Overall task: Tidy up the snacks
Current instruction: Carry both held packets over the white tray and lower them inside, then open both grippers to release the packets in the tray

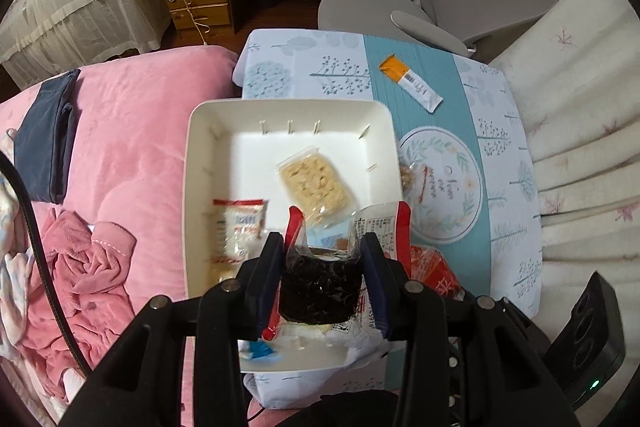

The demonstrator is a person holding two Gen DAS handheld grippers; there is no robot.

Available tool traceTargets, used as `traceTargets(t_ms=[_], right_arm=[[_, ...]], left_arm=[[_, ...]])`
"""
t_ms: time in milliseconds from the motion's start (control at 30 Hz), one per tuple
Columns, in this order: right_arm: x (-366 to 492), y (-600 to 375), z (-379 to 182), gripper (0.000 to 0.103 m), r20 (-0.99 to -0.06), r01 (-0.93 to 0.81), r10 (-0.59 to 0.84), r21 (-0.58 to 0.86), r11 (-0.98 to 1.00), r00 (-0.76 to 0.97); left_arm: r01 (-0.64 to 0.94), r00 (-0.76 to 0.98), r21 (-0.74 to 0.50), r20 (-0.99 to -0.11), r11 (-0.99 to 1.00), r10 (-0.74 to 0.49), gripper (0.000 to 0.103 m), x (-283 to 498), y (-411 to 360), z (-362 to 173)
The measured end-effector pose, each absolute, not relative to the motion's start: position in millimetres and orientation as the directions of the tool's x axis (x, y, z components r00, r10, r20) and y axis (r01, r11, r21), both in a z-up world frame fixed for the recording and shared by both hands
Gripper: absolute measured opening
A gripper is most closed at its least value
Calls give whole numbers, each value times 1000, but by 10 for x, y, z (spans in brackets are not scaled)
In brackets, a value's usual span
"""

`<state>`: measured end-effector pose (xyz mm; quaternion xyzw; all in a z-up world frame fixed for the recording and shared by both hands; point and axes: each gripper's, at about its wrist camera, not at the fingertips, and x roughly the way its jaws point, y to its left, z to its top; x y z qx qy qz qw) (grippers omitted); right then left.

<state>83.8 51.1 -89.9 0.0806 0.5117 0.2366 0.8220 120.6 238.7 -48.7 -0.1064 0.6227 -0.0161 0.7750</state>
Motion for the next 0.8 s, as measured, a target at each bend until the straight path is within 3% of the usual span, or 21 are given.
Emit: traceTargets(t_ms=[300,333,433,800], right_arm=[[576,724,-962,53,-800,-244,471,405,881,370],[545,736,-979,54,-801,-235,472,410,881,368],[501,720,-1032,61,-819,-189,454,414,891,350],[402,546,-908,61,-819,-159,415,384,910,397]], left_arm=[[-37,248,-222,-947,974,-206,40,941,2572,-540],[-38,251,-222,-946,974,-206,44,934,2578,-542],[-48,262,-242,-939,969,-222,74,898,2623,-538],[-64,284,-260,-930,964,-232,80,758,2620,-535]])
